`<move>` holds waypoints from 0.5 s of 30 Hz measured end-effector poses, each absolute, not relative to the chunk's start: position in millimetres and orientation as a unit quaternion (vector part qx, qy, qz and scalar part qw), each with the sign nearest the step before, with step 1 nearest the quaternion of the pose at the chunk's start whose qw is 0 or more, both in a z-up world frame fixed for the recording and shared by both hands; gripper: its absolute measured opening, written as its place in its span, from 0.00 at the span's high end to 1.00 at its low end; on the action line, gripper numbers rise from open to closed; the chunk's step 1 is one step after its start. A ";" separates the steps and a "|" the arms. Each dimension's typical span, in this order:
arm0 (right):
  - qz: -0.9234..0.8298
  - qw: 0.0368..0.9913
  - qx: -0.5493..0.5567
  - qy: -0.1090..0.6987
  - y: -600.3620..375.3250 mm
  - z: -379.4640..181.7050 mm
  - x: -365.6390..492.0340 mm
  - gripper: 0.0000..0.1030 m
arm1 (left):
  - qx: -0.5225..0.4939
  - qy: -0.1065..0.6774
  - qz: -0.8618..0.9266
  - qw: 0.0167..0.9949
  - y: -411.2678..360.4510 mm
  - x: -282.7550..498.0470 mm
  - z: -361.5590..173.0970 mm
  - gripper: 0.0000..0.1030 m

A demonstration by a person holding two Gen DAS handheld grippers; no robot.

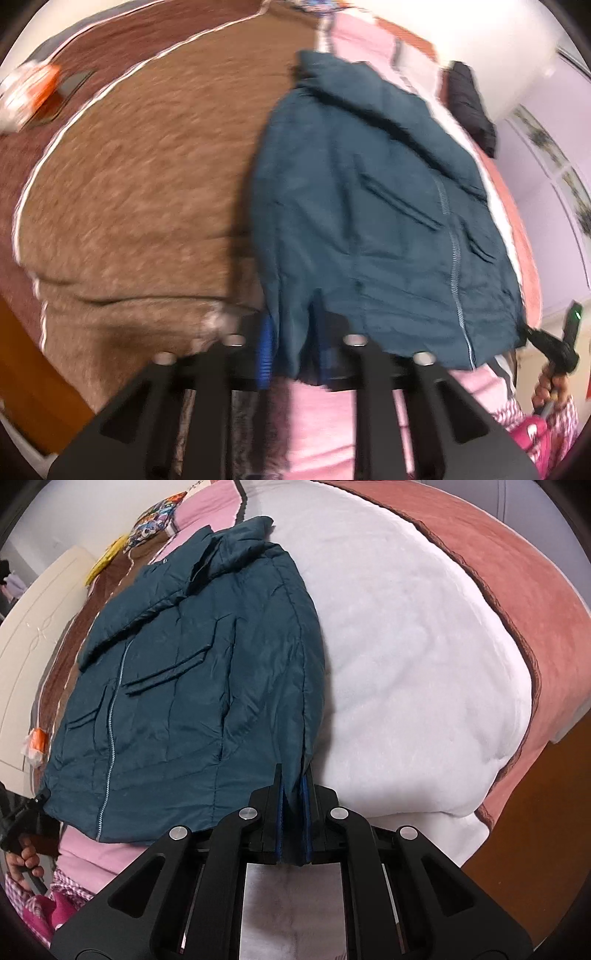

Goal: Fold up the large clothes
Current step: 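Lift the held hem with both tools up toward the collar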

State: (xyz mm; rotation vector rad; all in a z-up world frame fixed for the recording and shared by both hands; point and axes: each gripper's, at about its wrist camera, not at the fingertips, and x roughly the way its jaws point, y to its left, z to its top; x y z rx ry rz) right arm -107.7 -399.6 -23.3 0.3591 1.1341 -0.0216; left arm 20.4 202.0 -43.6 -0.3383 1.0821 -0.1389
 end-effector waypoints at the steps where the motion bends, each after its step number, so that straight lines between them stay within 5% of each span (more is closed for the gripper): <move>1: -0.014 0.827 0.165 0.538 -399.9 -23.0 -106.5 0.80 | -0.168 0.512 -0.052 0.841 207.7 21.9 -46.0 0.41; 2: -0.017 0.826 0.166 0.538 -400.7 -20.4 -106.0 0.76 | -0.185 0.507 -0.040 0.841 215.8 22.9 -48.0 0.36; 4: -0.025 0.828 0.173 0.533 -404.9 -20.7 -105.4 0.52 | -0.208 0.503 -0.040 0.838 223.2 23.2 -50.1 0.36; 6: -0.025 0.830 0.185 0.525 -407.1 -21.2 -105.2 0.47 | -0.214 0.511 -0.043 0.831 224.9 27.3 -54.7 0.36; 12: 0.006 0.816 0.188 0.547 -396.0 -30.7 -97.0 0.47 | -0.193 0.542 -0.081 0.814 201.7 36.3 -69.7 0.36; 13: 0.011 0.813 0.180 0.553 -391.9 -33.4 -95.8 0.59 | -0.185 0.544 -0.085 0.814 197.5 36.7 -71.7 0.36; 14: 0.011 0.813 0.171 0.557 -388.9 -34.8 -95.3 0.67 | -0.178 0.545 -0.089 0.815 193.9 36.8 -73.6 0.41; 15: 0.010 0.815 0.160 0.558 -386.3 -34.5 -95.0 0.76 | -0.175 0.544 -0.099 0.815 192.4 36.3 -75.3 0.63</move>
